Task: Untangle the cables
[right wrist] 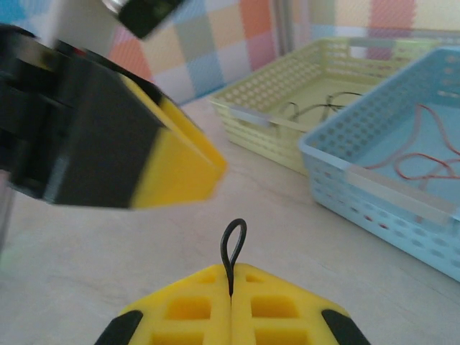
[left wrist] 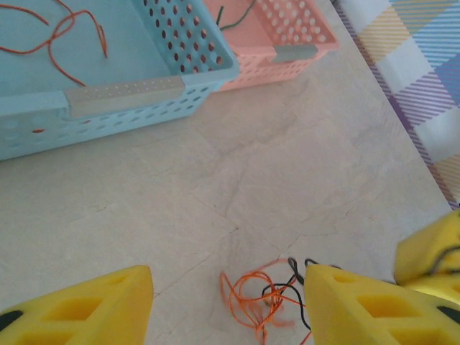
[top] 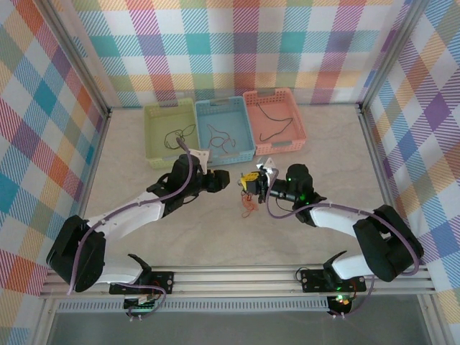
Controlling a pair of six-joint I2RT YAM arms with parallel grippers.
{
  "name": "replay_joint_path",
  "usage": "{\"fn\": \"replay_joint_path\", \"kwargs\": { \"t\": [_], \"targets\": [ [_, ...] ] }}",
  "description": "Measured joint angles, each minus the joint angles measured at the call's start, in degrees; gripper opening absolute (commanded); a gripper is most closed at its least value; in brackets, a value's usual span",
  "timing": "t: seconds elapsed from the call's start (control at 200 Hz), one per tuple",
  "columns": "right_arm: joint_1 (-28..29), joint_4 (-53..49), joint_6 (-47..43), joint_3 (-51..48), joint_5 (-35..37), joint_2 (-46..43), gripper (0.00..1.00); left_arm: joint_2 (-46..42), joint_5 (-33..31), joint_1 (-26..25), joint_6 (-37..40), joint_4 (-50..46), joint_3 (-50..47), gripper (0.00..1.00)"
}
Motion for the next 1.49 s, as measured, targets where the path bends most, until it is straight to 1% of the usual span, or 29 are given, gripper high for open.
{"fn": "replay_joint_path", "kwargs": {
  "t": [0.185,0.335,0.575,0.71,0.895,0.975,1.09,1.285,1.495],
  "targets": [
    [0.00,1.55,1.18,0.00,-4.55,0.02,0.00,1.49,2.62,-2.16,2.64,0.22,0.04,0.58],
    [0.00,2.45,1.79,0.00,-6.16,0.00,0.00,1.75,4.00,-2.71,3.87,0.63,0.04,0.58],
    [-0.13,3.30,2.69,0.00,-7.78,0.35,0.00,1.75,4.17,-2.78,4.70,1.33,0.11,0.58],
    [-0.17,3.26,2.80,0.00,-7.72,0.37,0.00,0.70,4.04,-2.78,4.70,1.46,0.09,0.54],
    [-0.61,3.19,3.04,0.00,-5.81,0.35,0.00,-6.91,2.16,-2.84,4.66,3.65,-2.25,0.54],
    [-0.98,3.21,3.65,-0.07,-4.68,0.33,0.00,-8.50,2.19,-2.89,4.63,4.87,-2.49,0.55],
    [-1.97,3.41,4.98,-0.44,-3.43,0.33,0.00,-7.76,3.10,-2.95,4.48,6.49,-2.51,0.55],
    [-3.67,6.36,8.72,-0.72,-3.45,0.90,0.00,-3.87,6.73,-3.30,4.48,7.48,-2.49,0.57],
    [-4.59,8.92,12.24,-0.74,-4.44,2.71,0.00,-1.77,8.74,-5.22,4.92,7.30,-1.95,0.57]
  ]
}}
